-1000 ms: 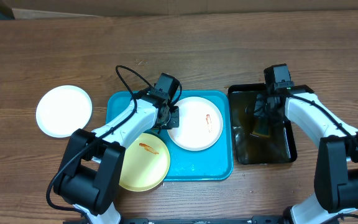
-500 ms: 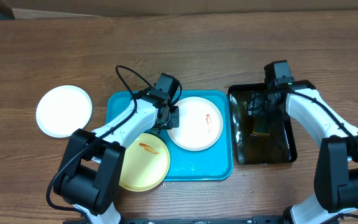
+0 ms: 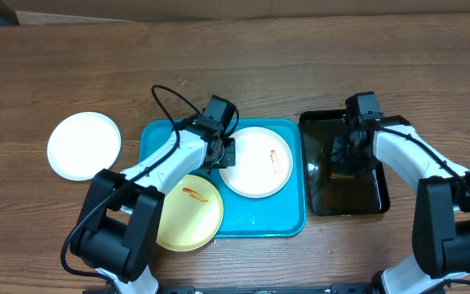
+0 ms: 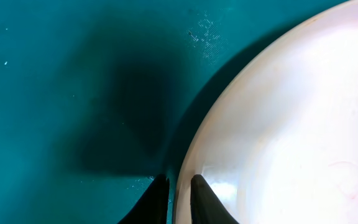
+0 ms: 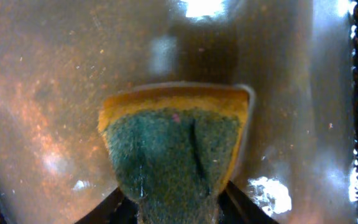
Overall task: Clean dirty plates on tray and stack at the side
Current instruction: 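Rub the sponge in the water of the black tray with the right gripper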
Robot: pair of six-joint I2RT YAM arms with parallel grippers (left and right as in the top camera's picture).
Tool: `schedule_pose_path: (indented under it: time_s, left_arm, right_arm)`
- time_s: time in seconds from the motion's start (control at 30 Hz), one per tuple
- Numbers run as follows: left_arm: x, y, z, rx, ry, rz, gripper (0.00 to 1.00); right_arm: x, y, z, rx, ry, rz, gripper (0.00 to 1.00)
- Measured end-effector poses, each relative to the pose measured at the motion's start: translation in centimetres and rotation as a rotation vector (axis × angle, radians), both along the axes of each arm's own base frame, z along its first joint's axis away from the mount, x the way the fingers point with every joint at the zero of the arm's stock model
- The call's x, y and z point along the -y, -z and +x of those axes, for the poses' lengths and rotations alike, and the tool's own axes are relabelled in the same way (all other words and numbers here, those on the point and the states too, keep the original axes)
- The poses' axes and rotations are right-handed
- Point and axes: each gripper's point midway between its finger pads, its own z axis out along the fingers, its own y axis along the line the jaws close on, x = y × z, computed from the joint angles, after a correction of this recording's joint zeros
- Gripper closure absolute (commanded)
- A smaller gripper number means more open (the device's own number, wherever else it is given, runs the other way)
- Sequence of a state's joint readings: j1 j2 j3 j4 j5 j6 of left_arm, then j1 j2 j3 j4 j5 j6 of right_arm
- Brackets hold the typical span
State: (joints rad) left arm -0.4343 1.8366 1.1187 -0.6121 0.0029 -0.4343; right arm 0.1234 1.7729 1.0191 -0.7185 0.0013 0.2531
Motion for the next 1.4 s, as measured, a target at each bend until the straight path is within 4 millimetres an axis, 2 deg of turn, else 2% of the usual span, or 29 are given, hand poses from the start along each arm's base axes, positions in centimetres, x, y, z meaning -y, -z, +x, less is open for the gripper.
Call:
schedule_pose_path:
  time_s: [0.03, 0.17, 0.3, 0.4, 0.47, 0.57, 0.73, 0.87, 0.93, 0.97, 1.0, 1.03, 1.4]
  left_arm:
    - [0.0, 0.0, 0.0, 0.000, 0.000, 0.000, 0.84]
    - [0.0, 0.0, 0.0, 0.000, 0.000, 0.000, 0.84]
    - [0.1, -0.1, 0.2, 0.008, 0.000, -0.003, 0.82]
    - [0.3, -0.2, 0.6, 0.025, 0.000, -0.011, 0.84]
    - [0.4, -0.2, 0.8, 0.034, -0.001, -0.015, 0.96]
    - [0.4, -0.2, 0.8, 0.035, 0.002, -0.016, 0.96]
    - [0.3, -0.2, 0.6, 0.023, -0.027, -0.019, 0.95]
    - [0.0, -0.1, 0.0, -0.003, -0.050, -0.012, 0.62]
    - [0.0, 0.0, 0.1, 0.001, -0.056, -0.013, 0.57]
    - [0.0, -0.1, 0.3, 0.009, -0.059, -0.015, 0.66]
    - [0.1, -0.2, 0.5, 0.018, -0.061, -0.016, 0.87]
    - [0.1, -0.2, 0.7, 0.025, -0.059, -0.015, 0.96]
    - [0.1, -0.2, 0.5, 0.017, -0.065, -0.019, 0.93]
  right_arm:
    - [-0.1, 0.0, 0.0, 0.002, -0.001, 0.004, 0.96]
    - [-0.3, 0.0, 0.2, 0.008, -0.014, 0.016, 0.96]
    - [-0.3, -0.5, -0.7, -0.042, -0.055, 0.011, 0.96]
    - [-0.3, -1.9, -0.8, -0.075, -0.070, 0.007, 0.96]
    - [-0.4, -3.3, -0.3, -0.077, -0.073, 0.006, 0.96]
    - [-0.6, -5.1, 0.7, -0.052, -0.073, 0.011, 0.96]
    - [-1.0, -5.8, 0.8, -0.048, -0.077, 0.038, 0.96]
    - [-1.1, -5.8, 0.8, -0.048, -0.079, 0.043, 0.96]
    - [-1.2, -5.8, 0.9, -0.047, -0.083, 0.046, 0.96]
    - [-1.2, -5.8, 0.9, -0.047, -0.086, 0.048, 0.96]
    - [-1.2, -5.8, 0.8, -0.047, -0.086, 0.049, 0.96]
    - [-1.2, -5.8, 0.8, -0.051, -0.085, 0.050, 0.96]
    - [-1.1, -5.7, -1.3, -0.135, -0.086, 0.041, 0.96]
